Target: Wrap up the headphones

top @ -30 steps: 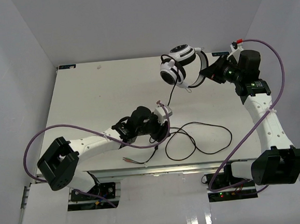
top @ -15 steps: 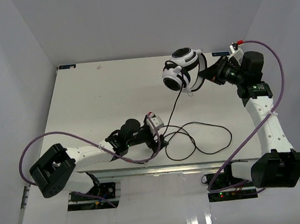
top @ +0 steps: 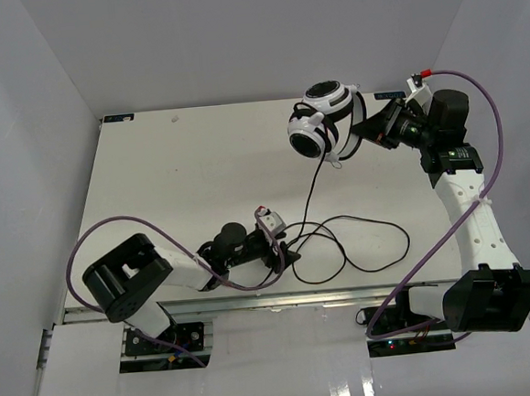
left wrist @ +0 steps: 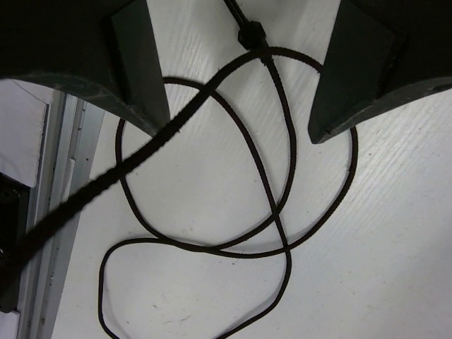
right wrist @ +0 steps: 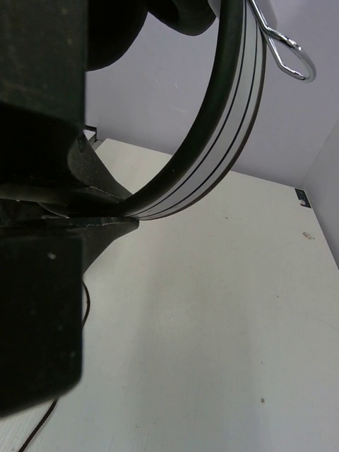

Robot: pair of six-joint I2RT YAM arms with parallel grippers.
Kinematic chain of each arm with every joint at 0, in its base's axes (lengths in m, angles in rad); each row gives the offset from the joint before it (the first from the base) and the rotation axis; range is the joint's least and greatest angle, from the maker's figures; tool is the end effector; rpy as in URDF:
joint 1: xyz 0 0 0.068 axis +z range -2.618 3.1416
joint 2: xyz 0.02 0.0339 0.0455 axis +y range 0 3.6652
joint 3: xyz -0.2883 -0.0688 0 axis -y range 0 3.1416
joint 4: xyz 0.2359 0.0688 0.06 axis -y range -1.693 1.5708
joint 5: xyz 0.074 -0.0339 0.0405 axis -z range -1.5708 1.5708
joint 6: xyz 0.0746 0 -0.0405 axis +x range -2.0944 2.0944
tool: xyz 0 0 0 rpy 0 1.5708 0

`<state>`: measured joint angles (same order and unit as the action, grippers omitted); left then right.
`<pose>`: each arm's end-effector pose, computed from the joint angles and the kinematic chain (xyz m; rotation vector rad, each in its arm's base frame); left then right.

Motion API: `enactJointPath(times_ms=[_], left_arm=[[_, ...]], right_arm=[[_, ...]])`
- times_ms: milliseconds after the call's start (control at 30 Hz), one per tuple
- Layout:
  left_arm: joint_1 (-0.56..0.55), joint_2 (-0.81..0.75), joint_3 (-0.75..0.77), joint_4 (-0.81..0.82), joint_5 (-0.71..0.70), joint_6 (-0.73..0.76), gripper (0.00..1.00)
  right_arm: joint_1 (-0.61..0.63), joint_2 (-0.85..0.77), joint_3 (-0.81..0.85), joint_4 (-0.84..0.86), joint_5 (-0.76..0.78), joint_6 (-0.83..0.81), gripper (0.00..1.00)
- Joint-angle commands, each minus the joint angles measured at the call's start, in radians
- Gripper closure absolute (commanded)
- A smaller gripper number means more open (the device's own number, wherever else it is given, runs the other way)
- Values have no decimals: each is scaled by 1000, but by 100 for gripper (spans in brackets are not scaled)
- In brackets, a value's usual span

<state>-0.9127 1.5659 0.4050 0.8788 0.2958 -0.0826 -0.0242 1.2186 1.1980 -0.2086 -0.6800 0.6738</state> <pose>0.1707 -0.2564 0.1689 0.9817 1.6889 -0.9505 0.2872 0.0400 0.4092 0.1413 1.8726 1.0640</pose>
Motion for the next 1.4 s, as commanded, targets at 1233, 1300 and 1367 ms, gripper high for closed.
enactJointPath(times_ms=[1233,1300,1367], left_arm=[[427,-28,878,-1402,546,-1,100],[426,-61,873,-1417,559,-36,100],[427,-87,872,-1436,581,-67,100]], right_arm=[[554,-178,-138,-256,643,-1281,92],[569,-161,-159,-181,768,-1262,92],[581,-140,-176,-118,881,-1242,92]])
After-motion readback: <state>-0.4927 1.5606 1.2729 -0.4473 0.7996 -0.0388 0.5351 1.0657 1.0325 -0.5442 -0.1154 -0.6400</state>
